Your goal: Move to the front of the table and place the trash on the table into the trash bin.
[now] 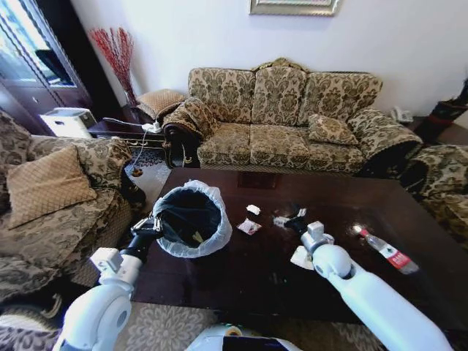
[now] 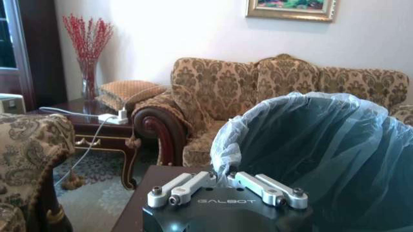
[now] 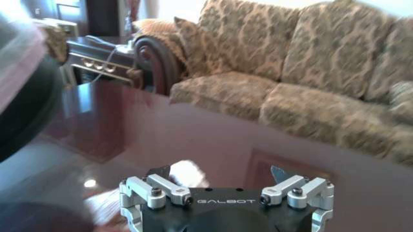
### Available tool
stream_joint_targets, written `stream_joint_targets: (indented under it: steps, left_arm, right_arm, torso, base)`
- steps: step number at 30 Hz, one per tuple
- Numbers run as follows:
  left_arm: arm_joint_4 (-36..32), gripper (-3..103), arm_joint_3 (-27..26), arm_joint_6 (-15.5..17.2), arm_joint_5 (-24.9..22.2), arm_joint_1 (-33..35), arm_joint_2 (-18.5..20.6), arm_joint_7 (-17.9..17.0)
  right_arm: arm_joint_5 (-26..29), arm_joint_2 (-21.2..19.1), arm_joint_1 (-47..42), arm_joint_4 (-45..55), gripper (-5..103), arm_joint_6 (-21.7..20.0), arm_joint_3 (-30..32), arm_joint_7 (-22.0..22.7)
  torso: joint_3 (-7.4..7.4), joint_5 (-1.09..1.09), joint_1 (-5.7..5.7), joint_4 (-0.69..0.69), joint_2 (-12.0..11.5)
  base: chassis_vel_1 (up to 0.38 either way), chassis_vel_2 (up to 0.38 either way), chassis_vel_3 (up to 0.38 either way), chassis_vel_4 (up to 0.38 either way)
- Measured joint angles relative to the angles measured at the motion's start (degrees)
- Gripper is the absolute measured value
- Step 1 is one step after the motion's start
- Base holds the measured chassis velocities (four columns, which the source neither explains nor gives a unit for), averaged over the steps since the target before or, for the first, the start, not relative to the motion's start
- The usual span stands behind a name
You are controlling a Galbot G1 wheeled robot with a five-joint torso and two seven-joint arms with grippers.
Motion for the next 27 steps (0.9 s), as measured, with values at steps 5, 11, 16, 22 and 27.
stream_joint_targets:
  steps: [5,11,16,22,27]
  left_arm:
    - [0.8,3,0.1,0.0,-0.2,-0.6,0.5,0.1]
    - [0.8,3,0.0,-0.1,-1.4,-1.1,1.0,-0.1]
    - [0.8,3,-0.4,0.0,-1.7,-1.2,1.3,-0.2]
    - [1.0,3,-0.5,0.0,-1.8,-1.3,1.4,-0.3]
    - [1.2,3,-0.6,0.1,-1.8,-1.5,1.6,-0.3]
  right_arm:
    - [0.0,1.4,1.1,-1.9,100,0.8,-4.2,-1.3]
    - [1.2,3.1,5.0,-4.4,100,0.7,-10.2,-1.9]
    - [1.2,5.1,6.9,-7.7,100,1.0,-12.8,-3.3]
    - [1.3,7.2,8.3,-10.3,103,1.0,-13.7,-4.8]
    - [1.3,8.8,9.8,-12.7,93,1.3,-14.6,-5.7]
  torso:
    - [-0.02,-0.03,-0.04,0.0,0.0]
    - [-0.01,-0.01,-0.01,0.02,0.0]
    - [-0.01,-0.02,-0.02,0.03,0.0]
    - [-0.01,-0.03,-0.01,0.02,0.0]
    - [-0.01,-0.02,-0.02,0.02,0.0]
  base:
    - [0.0,0.0,0.0,0.0]
    - [0.0,0.0,0.0,0.0]
    - [0.0,0.0,0.0,0.0]
    - [0.0,0.0,0.0,0.0]
    - [0.0,0.0,0.0,0.0]
